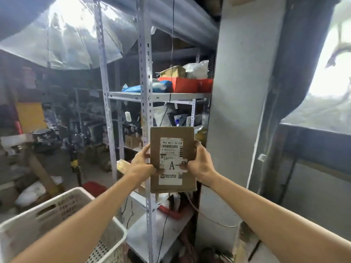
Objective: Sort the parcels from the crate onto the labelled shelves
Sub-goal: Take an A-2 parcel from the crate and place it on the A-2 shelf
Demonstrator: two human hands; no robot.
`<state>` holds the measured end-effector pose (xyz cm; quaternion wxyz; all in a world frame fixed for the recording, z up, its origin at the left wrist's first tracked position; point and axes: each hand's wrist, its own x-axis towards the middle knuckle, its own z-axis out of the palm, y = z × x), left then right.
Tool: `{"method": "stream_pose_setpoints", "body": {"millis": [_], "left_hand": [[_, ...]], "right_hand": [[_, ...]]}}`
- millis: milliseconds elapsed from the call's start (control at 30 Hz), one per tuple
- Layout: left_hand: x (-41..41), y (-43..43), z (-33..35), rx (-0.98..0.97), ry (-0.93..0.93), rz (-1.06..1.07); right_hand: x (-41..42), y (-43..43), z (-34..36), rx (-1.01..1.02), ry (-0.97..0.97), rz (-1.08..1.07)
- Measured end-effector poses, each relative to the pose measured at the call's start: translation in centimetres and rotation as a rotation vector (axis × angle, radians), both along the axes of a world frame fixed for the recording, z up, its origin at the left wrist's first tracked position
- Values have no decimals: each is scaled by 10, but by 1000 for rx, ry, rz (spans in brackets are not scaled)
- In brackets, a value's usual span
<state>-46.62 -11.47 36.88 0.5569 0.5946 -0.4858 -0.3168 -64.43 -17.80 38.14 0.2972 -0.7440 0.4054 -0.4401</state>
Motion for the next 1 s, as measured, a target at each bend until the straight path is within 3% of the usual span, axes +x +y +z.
{"method": "stream_pose_setpoints", "body": {"millis": [500,800,1000], "left_hand": [[-247,-199,42,-154,-6,-804],[-389,-243,61,-232,7,-1249],[-474,-264,55,-244,21,-1369]], "right_hand": [[-238,-62,40,-95,-5,-771],[-342,-49,47,-83,27,-1276],[-398,-47,48,-59,25,-1396]]}}
